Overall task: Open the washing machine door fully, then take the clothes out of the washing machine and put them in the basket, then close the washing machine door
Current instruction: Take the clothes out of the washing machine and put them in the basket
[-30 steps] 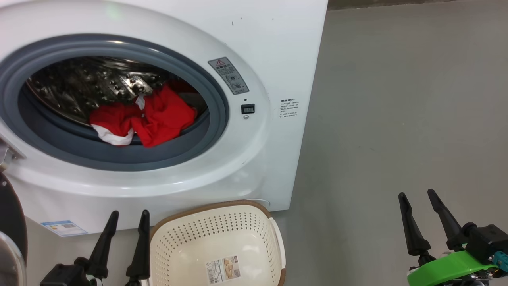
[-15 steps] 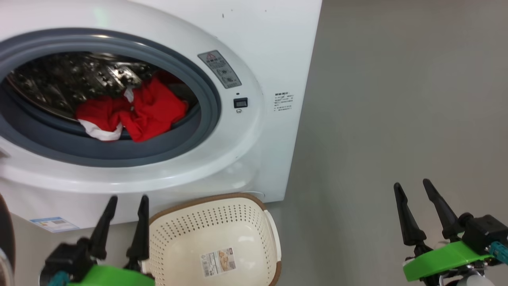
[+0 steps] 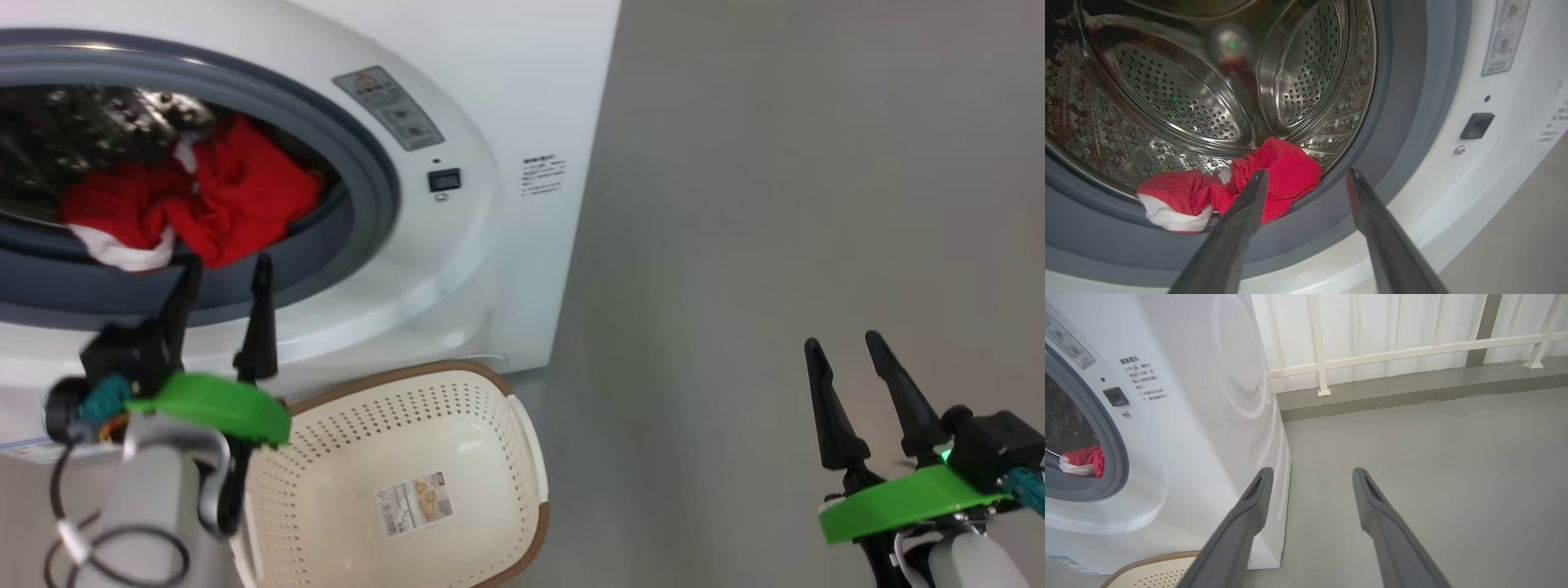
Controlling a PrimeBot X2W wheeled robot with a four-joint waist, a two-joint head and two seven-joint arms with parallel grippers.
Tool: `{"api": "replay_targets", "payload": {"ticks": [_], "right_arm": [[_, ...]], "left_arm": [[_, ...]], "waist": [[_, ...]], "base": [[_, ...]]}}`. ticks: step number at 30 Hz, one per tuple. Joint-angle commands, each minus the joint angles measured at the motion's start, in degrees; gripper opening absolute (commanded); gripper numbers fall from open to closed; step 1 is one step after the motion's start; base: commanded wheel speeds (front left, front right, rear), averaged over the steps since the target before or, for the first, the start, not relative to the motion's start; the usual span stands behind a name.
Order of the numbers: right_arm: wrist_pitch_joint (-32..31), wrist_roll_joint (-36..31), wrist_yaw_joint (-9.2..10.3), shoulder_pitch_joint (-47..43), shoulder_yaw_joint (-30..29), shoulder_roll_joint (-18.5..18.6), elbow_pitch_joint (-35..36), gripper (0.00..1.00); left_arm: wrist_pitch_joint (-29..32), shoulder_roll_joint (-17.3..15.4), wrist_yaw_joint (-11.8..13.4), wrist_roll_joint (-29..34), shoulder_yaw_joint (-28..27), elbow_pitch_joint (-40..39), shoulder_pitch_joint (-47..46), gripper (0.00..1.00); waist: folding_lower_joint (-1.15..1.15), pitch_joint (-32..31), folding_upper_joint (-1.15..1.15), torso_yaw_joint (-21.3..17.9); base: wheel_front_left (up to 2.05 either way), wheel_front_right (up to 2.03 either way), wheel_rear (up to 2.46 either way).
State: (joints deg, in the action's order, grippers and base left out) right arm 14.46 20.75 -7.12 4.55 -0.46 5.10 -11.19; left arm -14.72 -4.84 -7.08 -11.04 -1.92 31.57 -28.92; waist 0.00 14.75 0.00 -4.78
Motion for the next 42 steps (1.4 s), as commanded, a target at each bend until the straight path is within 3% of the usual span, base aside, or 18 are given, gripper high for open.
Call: {"api": "replay_targets", "payload": {"ticks": [1, 19, 32, 33, 34, 35, 42], "right_arm": [[0.54, 0.18, -0.36, 1.91, 1.41, 0.44, 1.48, 1.0], [0.54, 0.73, -0.36, 6.68, 2.93, -1.14, 2.13, 1.0], [0.54, 0.8, -0.36, 7.82, 3.21, -1.73, 2.39, 1.0], [0.54, 0.77, -0.36, 7.86, 3.24, -1.75, 2.37, 1.0], [0.54, 0.74, -0.36, 7.95, 3.26, -1.77, 2.34, 1.0], [0.54, 0.69, -0.36, 8.11, 3.26, -1.8, 2.29, 1.0], [0.54, 0.47, -0.36, 8.12, 3.24, -1.85, 2.09, 1.0]], "left_arm": [[-0.28, -2.14, 0.05, 0.54, -1.87, -0.5, -1.91, 1.0], [0.08, -10.94, 1.05, -0.1, -3.52, 31.21, -27.26, 1.0], [0.42, -13.97, 1.33, 0.27, -1.75, 40.39, -33.12, 1.0], [0.56, -13.99, 1.32, 0.24, -1.62, 40.63, -33.23, 0.84], [0.65, -13.99, 1.28, 0.21, -1.49, 40.83, -33.35, 0.37], [0.66, -13.94, 1.22, 0.1, -1.28, 41.13, -33.5, 0.0], [0.19, -13.1, 1.03, -0.46, -0.75, 41.61, -32.91, 0.0]], "waist": [[0.0, 1.59, 0.0, -1.65], [0.0, 10.5, 0.0, -8.1], [0.0, 13.29, 0.0, -9.23], [0.0, 13.29, 0.0, -9.22], [0.0, 13.28, 0.0, -9.2], [0.0, 13.17, 0.0, -9.11], [0.0, 11.9, 0.0, -8.37]], "base": [[0.0, 0.0, 0.0], [0.0, 0.0, 0.0], [0.0, 0.0, 0.0], [0.0, 0.0, 0.0], [0.0, 0.0, 0.0], [0.0, 0.0, 0.0], [0.0, 0.0, 0.0]]}}
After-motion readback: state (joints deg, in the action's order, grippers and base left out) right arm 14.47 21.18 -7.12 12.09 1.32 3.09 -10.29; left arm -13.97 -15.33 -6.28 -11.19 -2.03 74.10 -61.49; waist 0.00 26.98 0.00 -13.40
